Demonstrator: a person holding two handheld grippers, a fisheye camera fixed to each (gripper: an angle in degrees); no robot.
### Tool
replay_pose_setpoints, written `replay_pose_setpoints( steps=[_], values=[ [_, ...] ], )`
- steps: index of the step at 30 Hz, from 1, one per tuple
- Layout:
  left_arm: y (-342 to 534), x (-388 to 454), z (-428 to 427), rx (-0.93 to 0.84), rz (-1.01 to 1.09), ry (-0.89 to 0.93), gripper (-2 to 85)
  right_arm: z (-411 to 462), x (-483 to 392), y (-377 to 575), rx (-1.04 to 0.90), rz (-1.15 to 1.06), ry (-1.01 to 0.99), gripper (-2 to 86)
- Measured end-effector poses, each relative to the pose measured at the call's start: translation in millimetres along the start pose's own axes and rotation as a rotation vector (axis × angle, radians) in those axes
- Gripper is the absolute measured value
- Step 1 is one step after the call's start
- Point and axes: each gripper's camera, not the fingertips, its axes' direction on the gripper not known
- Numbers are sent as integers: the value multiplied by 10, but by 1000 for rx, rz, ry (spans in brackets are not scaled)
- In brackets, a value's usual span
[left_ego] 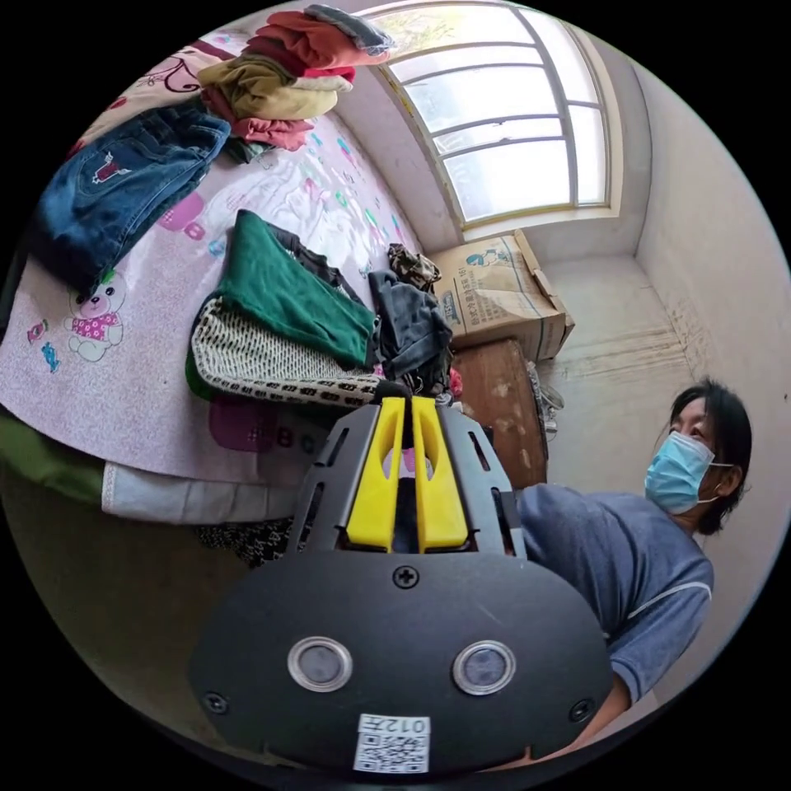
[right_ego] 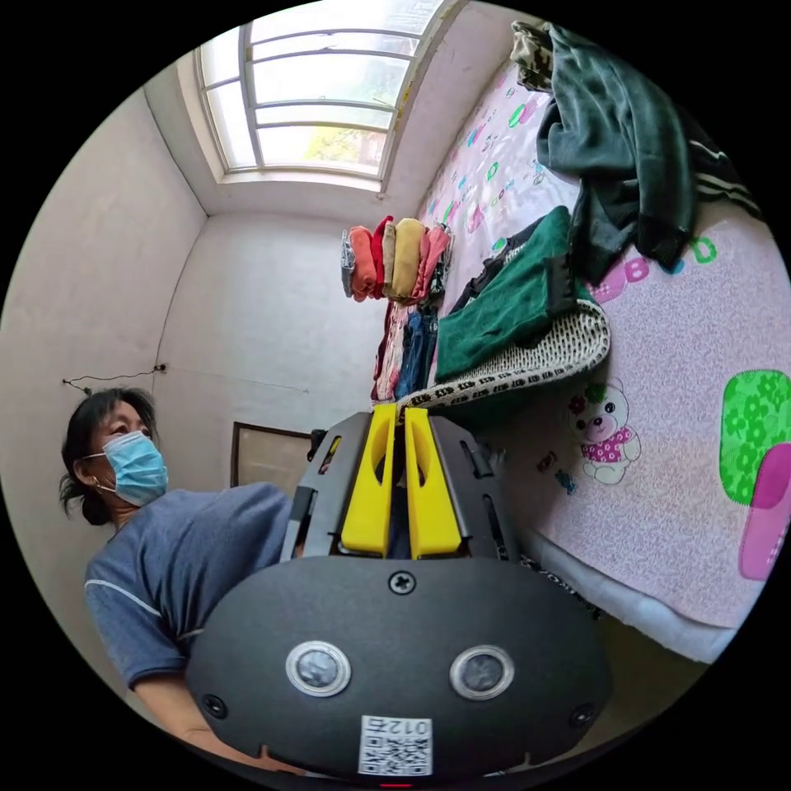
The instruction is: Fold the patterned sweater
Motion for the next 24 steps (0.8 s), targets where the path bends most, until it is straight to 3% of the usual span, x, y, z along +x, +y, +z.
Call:
replay_pose_setpoints(
  steps=[7, 14, 17, 20, 24],
  values=[
    [-1268, 31, 390, -50, -9, -31, 4, 440, 394, -1267, 64, 76, 30, 15],
    [-2552, -490, 1043, -78, -202, -118, 8, 1297, 1250, -2559, 51, 236, 231, 23],
    [-2857, -757, 1446, -120, -278, -180, 17, 1670, 1589, -2844, 53, 279, 225, 35],
    [-2973, -911, 1607, -75, -329, -123, 35, 1847, 1779, -2948, 57, 324, 228, 61],
    [-2930, -754, 1313, 171, -233, 3, 34, 1715, 1558, -2819, 206, 221, 333, 42]
  ],
)
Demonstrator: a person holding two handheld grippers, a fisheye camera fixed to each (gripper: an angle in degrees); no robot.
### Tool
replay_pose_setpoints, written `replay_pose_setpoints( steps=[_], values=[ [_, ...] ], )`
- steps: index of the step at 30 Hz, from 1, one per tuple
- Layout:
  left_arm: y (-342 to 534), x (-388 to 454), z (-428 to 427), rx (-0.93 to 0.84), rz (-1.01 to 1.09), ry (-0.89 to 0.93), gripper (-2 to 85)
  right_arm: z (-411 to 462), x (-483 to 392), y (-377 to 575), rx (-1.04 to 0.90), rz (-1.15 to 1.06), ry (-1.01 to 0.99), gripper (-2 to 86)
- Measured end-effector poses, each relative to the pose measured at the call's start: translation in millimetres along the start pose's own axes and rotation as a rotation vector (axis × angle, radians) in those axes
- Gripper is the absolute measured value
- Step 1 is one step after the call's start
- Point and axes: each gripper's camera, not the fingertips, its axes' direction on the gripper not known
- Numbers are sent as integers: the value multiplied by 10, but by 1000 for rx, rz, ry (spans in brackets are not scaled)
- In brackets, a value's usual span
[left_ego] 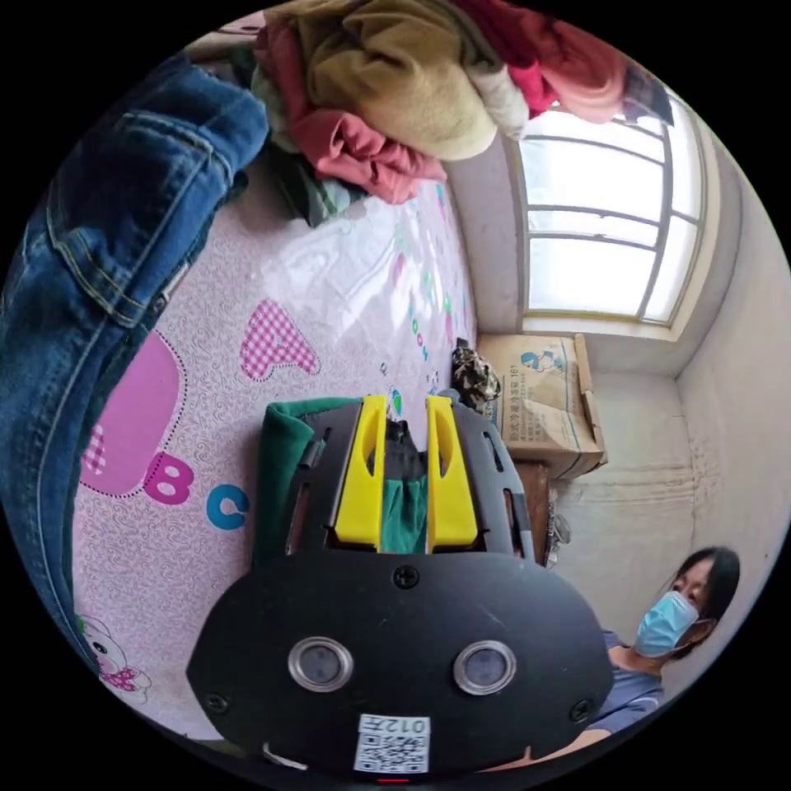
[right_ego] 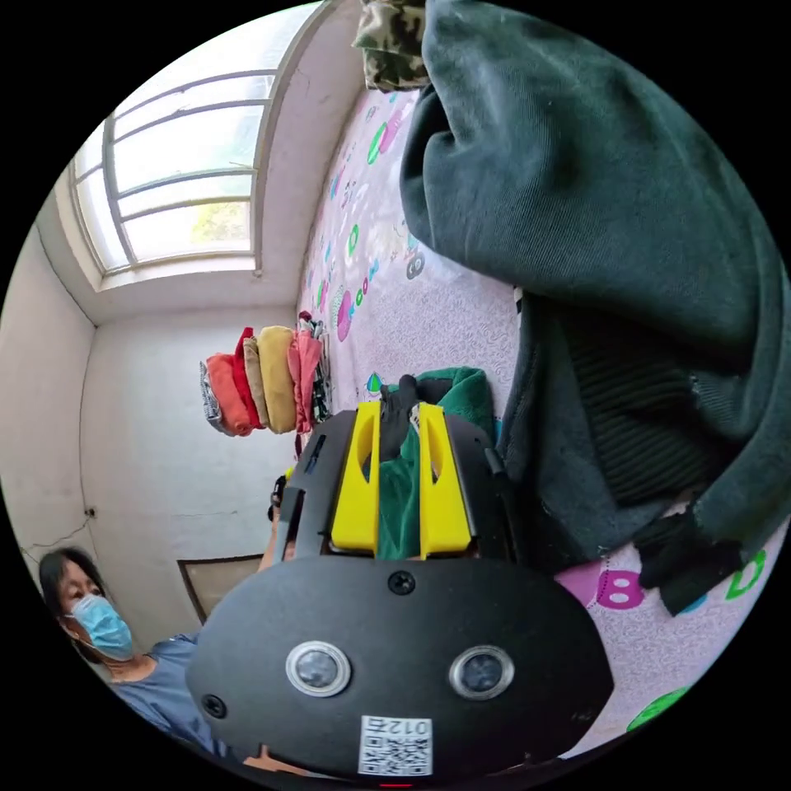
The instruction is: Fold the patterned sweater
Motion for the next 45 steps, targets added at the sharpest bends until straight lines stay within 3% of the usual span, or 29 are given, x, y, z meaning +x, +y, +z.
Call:
replay_pose_setpoints(
  steps=[2, 8, 14, 17, 21, 24, 28, 34, 38, 41, 43, 45],
  values=[
    [120, 234, -77, 22, 123, -26, 22, -46, -325, 177, 47, -183, 106, 23],
    [921, 1026, 939, -292, 539, -627, 6, 985, -1189, 838, -165, -652, 444, 2],
    [1011, 1007, 1856, -336, 604, -1045, 1, 1914, -1203, 913, -295, -859, 841, -1],
    [923, 940, 2047, -388, 581, -1014, -1, 2063, -1153, 832, -351, -871, 833, -1],
    [777, 866, 2131, -406, 446, -849, -1, 1991, -1010, 604, -386, -715, 698, -1],
    [834, 1003, 2085, -341, 410, -809, 0, 1685, -994, 619, -304, -646, 633, 0],
    [1179, 1434, 1994, -193, 500, -891, 3, 1024, -876, 927, -195, -615, 493, 6],
    [1900, 1861, 2693, -265, 629, -683, 4, 276, 181, 1438, -117, -307, 311, 50],
    [2182, 2040, 3493, -386, 766, -723, 4, 178, 589, 1595, -100, -238, 234, 87],
    [2169, 2045, 3921, -423, 818, -866, 4, 255, 755, 1580, -127, -232, 210, 96],
    [2097, 1910, 4165, -519, 782, -997, 4, 275, 880, 1558, -134, -221, 200, 99],
    [1982, 1865, 4240, -533, 715, -938, 5, 242, 1092, 1532, -143, -183, 137, 103]
  ],
)
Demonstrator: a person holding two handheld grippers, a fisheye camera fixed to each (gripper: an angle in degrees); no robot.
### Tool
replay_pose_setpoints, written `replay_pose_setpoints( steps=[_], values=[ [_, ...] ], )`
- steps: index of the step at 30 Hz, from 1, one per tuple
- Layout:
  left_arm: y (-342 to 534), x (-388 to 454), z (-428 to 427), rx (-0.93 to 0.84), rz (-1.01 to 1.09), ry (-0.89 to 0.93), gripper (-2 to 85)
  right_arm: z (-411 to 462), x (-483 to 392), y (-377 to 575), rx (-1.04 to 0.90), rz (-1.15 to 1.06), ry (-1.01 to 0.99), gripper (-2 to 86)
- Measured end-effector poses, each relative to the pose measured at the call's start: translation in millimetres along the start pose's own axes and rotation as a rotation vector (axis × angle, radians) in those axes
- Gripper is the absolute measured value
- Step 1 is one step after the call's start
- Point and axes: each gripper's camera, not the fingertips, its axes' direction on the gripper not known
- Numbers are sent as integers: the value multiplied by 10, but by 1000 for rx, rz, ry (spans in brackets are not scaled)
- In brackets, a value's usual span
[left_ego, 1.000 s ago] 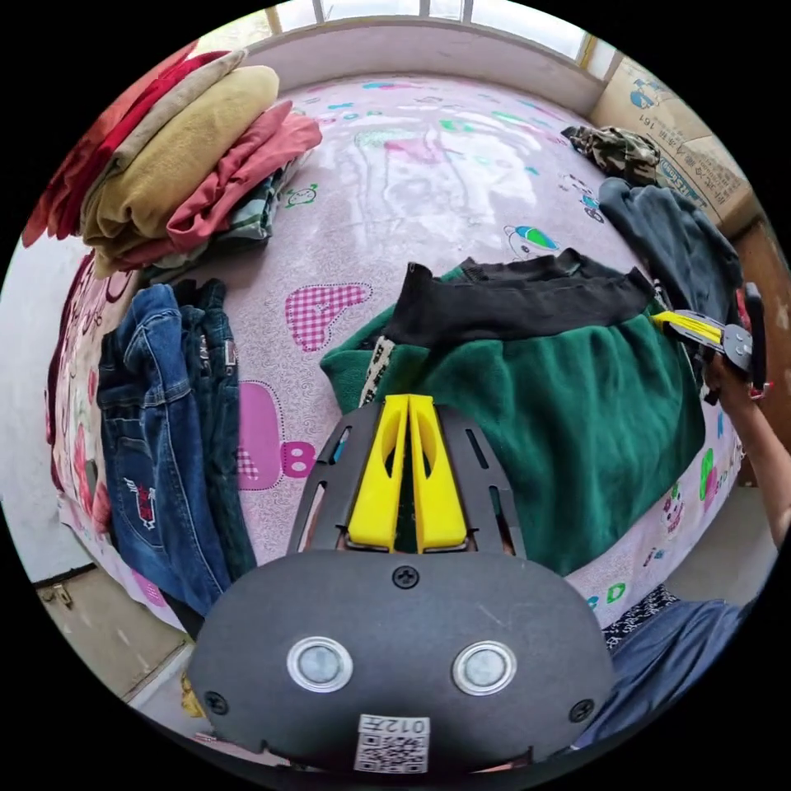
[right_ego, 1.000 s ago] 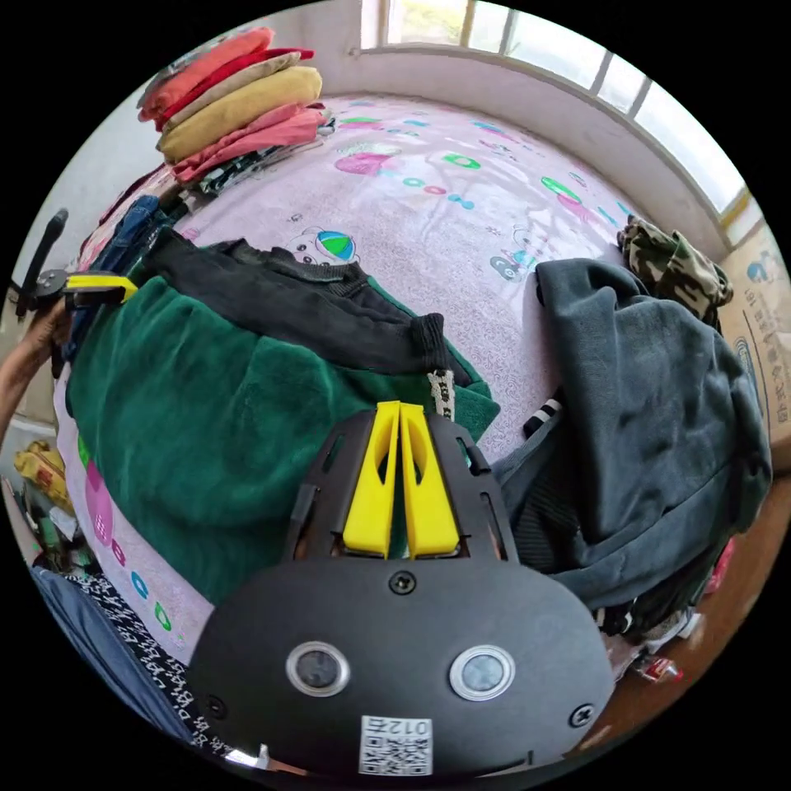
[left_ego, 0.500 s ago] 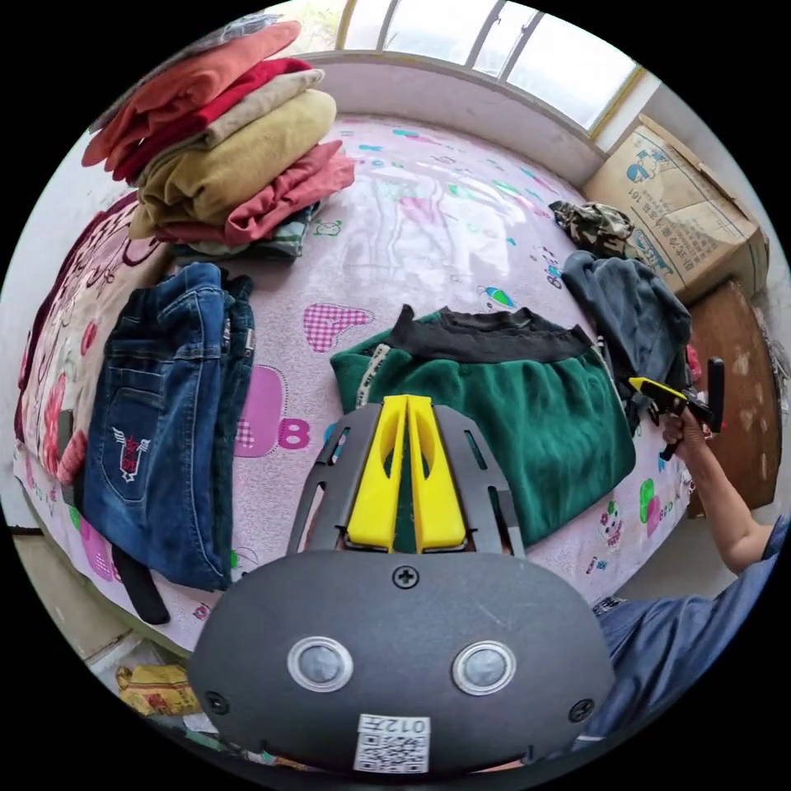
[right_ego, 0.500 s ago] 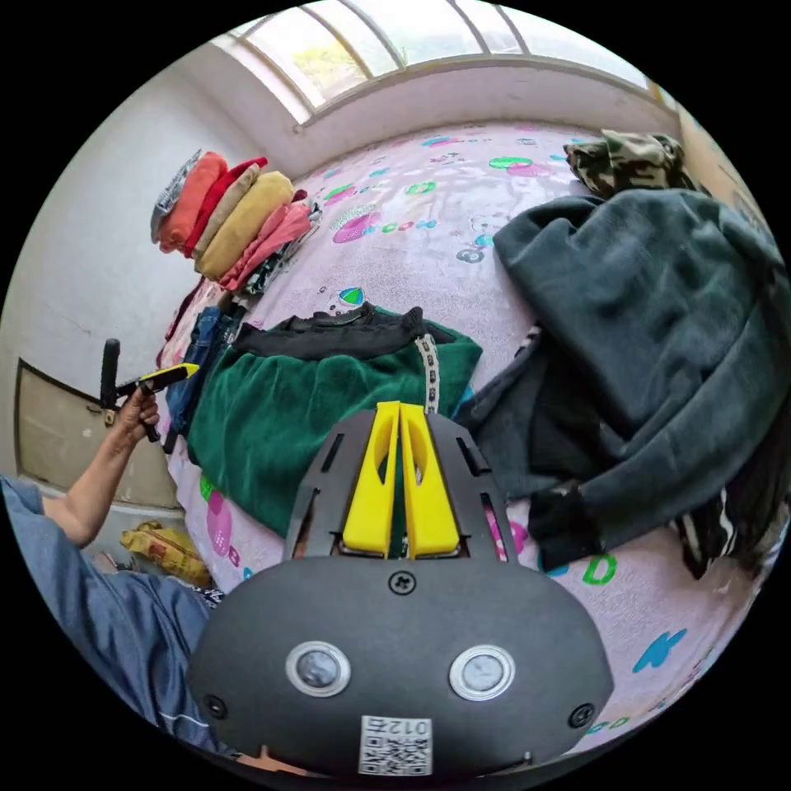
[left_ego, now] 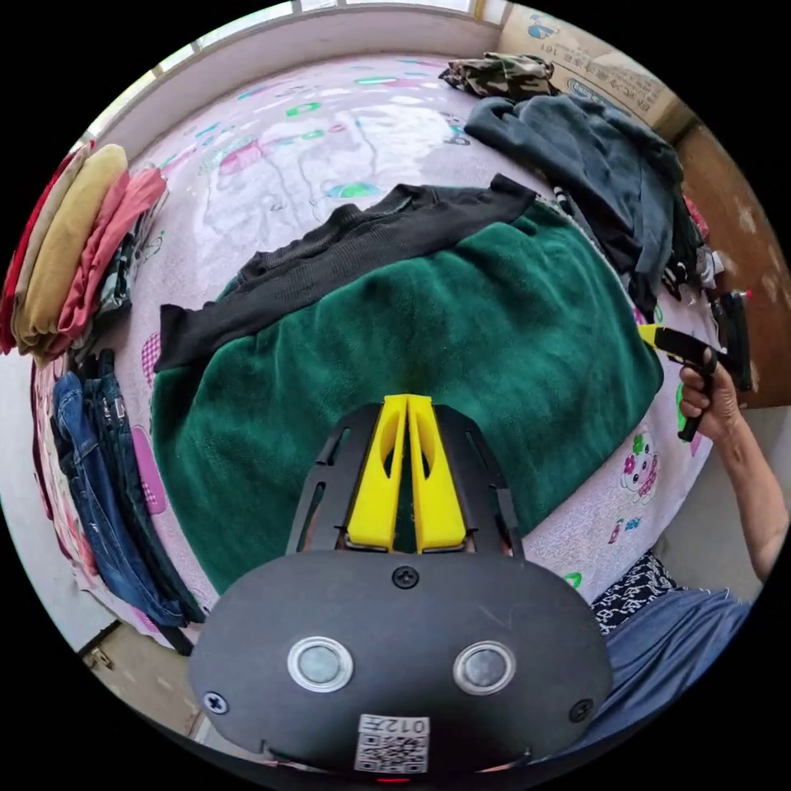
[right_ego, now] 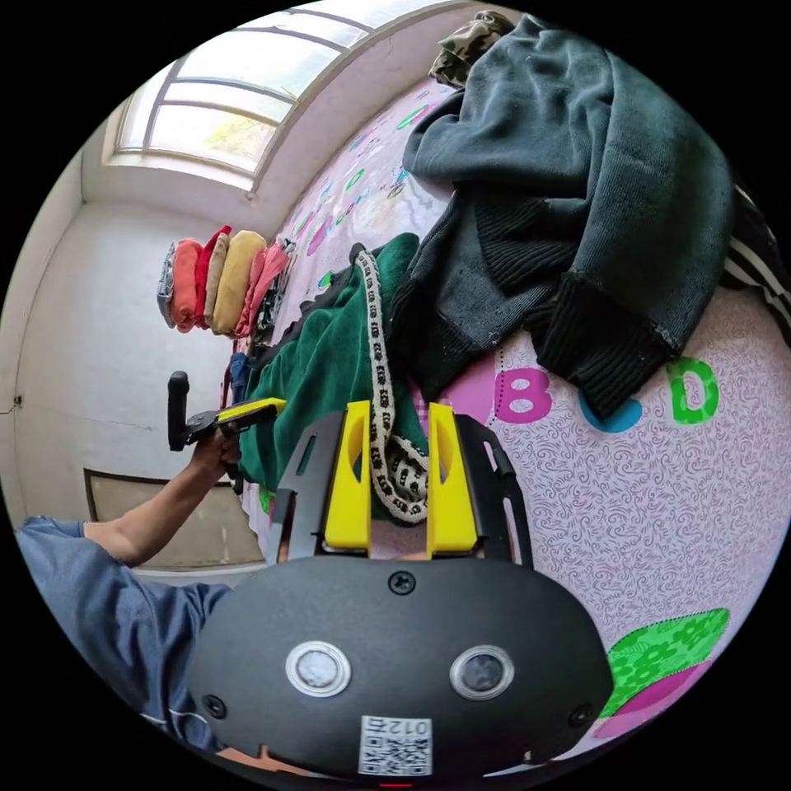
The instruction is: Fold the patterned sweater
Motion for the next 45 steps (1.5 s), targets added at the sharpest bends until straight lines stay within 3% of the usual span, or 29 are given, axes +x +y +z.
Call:
replay_pose_setpoints(
  steps=[4, 8, 12, 16, 22, 29, 33, 37, 41, 45],
  values=[
    [-119, 37, -193, 56, -37, 37, 5, -147, 280, 124, 24, 28, -101, 107],
    [-496, 466, -423, 125, 139, 72, 5, -245, 534, 300, 14, 29, -133, 116],
    [-1015, 983, -329, 89, 326, 48, 4, -328, 763, 366, 51, 53, -186, 128],
    [-1300, 1210, -25, 8, 367, 20, 4, -342, 874, 334, 59, 37, -169, 133],
    [-1407, 1108, 204, 4, 271, 71, 4, -193, 1008, 120, 13, -11, -238, 122],
    [-1564, 905, 206, -11, 207, 175, 4, -59, 1368, -109, -75, 66, -379, 47],
    [-1435, 804, -102, 79, 113, 24, 4, -151, 1330, -94, -22, 75, -427, 26],
    [-1218, 447, -269, 151, -46, 44, 5, -195, 1228, -104, 14, 85, -450, 20],
    [-1286, 20, -198, 128, -188, 41, 5, -193, 1101, -185, 14, 76, -427, 17],
    [-1562, -102, -8, 14, -100, -108, 4, -183, 931, -301, 16, 64, -435, 17]
  ],
)
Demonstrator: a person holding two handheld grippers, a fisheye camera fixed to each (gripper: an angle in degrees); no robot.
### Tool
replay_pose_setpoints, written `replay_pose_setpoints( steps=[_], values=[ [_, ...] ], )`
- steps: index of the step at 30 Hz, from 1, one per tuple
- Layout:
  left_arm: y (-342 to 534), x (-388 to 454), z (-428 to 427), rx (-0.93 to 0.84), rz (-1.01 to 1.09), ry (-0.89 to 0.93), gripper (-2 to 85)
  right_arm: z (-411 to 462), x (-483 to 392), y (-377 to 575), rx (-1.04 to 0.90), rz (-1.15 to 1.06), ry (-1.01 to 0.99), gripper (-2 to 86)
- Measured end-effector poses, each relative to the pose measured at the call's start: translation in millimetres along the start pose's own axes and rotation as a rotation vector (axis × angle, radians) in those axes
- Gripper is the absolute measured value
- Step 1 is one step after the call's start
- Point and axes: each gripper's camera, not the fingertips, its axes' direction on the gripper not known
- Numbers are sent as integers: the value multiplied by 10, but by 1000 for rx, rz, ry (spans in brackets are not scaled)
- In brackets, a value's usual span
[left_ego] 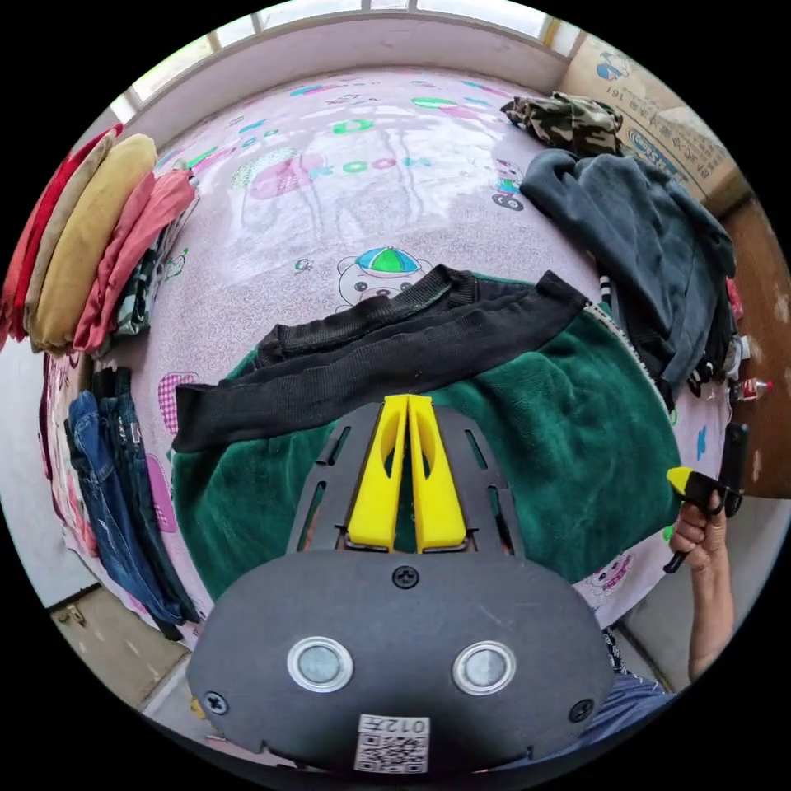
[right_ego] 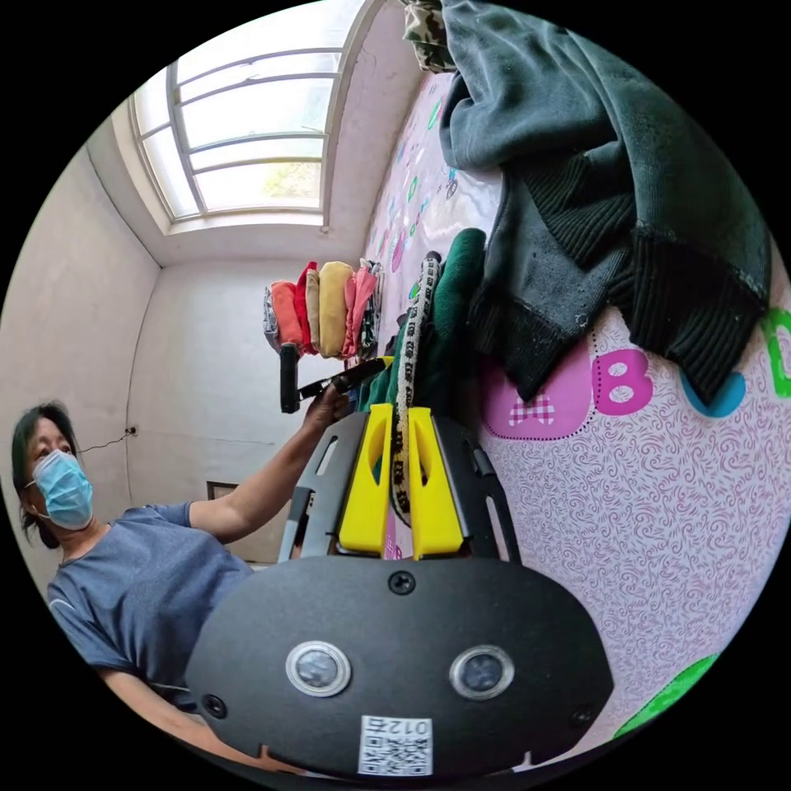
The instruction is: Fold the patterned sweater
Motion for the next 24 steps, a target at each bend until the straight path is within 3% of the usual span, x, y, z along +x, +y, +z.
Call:
replay_pose_setpoints(
  steps=[5, 12, 18, 24],
  values=[
    [-120, -11, 85, -49, 138, -97, 4, 189, -229, -160, 3, -13, -46, 17],
    [374, -827, -292, -2, -30, 238, 4, 475, -471, -329, -21, 4, -37, 17],
    [853, -958, 175, -122, -13, 261, 3, 827, -745, -449, -24, -10, -74, 17],
    [1220, -1419, -79, 18, -92, 346, 4, 1273, -1181, -523, -43, -68, -43, 17]
  ],
)
